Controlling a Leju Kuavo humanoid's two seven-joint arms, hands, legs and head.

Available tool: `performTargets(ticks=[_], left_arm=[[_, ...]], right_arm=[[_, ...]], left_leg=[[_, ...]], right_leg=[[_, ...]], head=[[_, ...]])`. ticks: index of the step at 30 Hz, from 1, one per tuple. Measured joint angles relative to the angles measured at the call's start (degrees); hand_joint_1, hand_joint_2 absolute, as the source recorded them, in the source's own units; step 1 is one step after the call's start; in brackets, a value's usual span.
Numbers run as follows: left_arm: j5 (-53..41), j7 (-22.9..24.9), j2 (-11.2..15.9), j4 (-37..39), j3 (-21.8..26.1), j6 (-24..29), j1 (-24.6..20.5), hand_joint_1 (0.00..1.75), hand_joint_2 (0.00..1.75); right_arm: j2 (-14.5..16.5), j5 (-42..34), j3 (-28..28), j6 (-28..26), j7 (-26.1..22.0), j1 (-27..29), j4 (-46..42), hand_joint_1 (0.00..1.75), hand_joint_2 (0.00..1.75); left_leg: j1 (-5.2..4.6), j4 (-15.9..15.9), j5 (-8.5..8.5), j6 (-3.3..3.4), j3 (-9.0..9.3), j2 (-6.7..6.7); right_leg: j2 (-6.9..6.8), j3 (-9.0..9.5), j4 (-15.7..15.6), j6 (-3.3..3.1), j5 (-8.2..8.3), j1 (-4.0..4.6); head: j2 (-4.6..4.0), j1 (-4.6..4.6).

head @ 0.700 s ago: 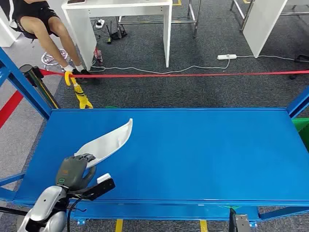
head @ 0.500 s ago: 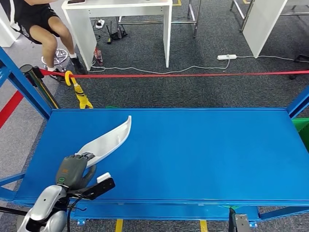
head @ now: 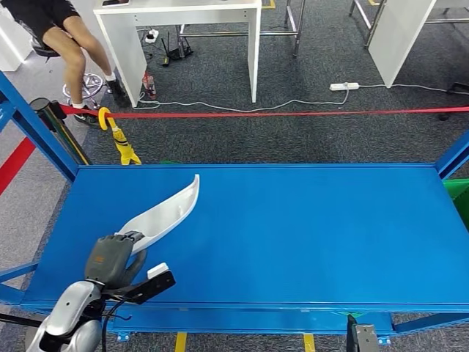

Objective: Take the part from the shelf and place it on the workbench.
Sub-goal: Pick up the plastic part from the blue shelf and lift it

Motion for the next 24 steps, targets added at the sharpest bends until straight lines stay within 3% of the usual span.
performTargets(ticks=[6,11,13,15,16,17,18,21,22,24], left_arm=[[1.3,-1.9,-0.4,-2.1,-1.4,1.6,1.8,1.75,1.75],[0.3,-2.8,-0.7,-5.3,-3.7,3.3,3.3,1.75,1.75],[-0.3,-2.9,-0.9,-6.2,-4.6,4.0,3.6,1.75,1.75],[-0.8,-2.9,-0.9,-6.7,-5.3,4.7,4.1,1.75,1.75],[-1.1,-2.9,-0.9,-6.9,-5.7,5.0,4.3,1.75,1.75],[-1.3,-2.9,-0.9,-7.0,-6.1,5.3,4.6,1.75,1.75],[-1.5,-2.8,-0.9,-7.2,-6.4,5.6,4.8,1.75,1.75],[-1.7,-2.8,-0.9,-7.6,-6.9,6.0,5.1,1.75,1.75],[-1.8,-2.8,-0.9,-7.7,-7.0,6.0,5.2,1.75,1.75],[-1.8,-2.8,-0.9,-8.0,-7.2,6.1,5.3,1.75,1.75]], right_arm=[[0.0,-2.3,0.7,0.7,0.0,0.4,-0.1,0.00,0.00],[0.0,-4.7,1.5,3.1,0.0,0.9,-0.8,0.00,0.00],[-0.1,-5.5,1.9,3.6,0.0,1.2,-1.3,0.00,0.00],[-0.2,-6.3,2.2,3.3,0.0,1.4,-1.6,0.00,0.00],[-0.2,-6.7,2.3,3.0,0.0,1.5,-1.7,0.00,0.00],[-0.2,-7.0,2.5,2.7,0.0,1.6,-1.9,0.00,0.00],[-0.3,-7.3,2.6,2.4,0.0,1.7,-2.0,0.00,0.00],[-0.5,-7.7,3.0,2.0,0.0,1.6,-2.6,0.00,0.00],[-0.5,-7.7,3.2,2.0,0.0,1.6,-2.7,0.00,0.00],[-0.5,-7.7,3.4,2.0,0.0,1.6,-2.8,0.00,0.00]], left_leg=[[-0.20,0.7,-0.46,0.80,-0.28,0.00],[-0.20,0.4,-0.08,2.10,-0.33,0.16],[0.06,-0.5,0.42,2.58,-0.15,0.38],[-0.10,-0.5,0.56,2.76,-0.35,0.51],[-0.18,-0.5,0.62,2.80,-0.50,0.56],[-0.21,-0.4,0.72,2.78,-0.65,0.60],[-0.15,-0.3,0.84,2.68,-0.83,0.62],[0.14,0.4,1.27,1.82,-1.52,0.57],[0.12,0.7,1.45,1.43,-1.74,0.52],[0.02,0.9,1.94,0.71,-2.03,0.36]], right_leg=[[0.01,0.10,-0.2,0.36,-0.04,-0.35],[-0.06,0.12,-0.3,1.49,-0.30,-0.48],[-0.55,-1.40,3.2,1.54,-3.17,-0.25],[-0.93,-4.43,10.8,1.51,-7.36,-0.05],[-0.96,-5.60,14.0,1.57,-8.58,-0.02],[-0.98,-5.87,15.2,1.63,-8.64,0.00],[-1.02,-4.97,14.1,1.72,-7.57,-0.01],[-0.93,1.16,3.2,1.92,-2.99,-0.09],[-0.73,2.10,1.1,1.71,-2.35,-0.08],[-0.24,1.74,1.1,0.67,-2.03,0.16]], head=[[0.00,-0.04],[0.00,0.02],[0.00,0.15],[0.00,0.22],[0.00,0.23],[0.00,0.22],[0.00,0.23],[0.00,0.26],[0.00,0.22],[0.00,0.14]])
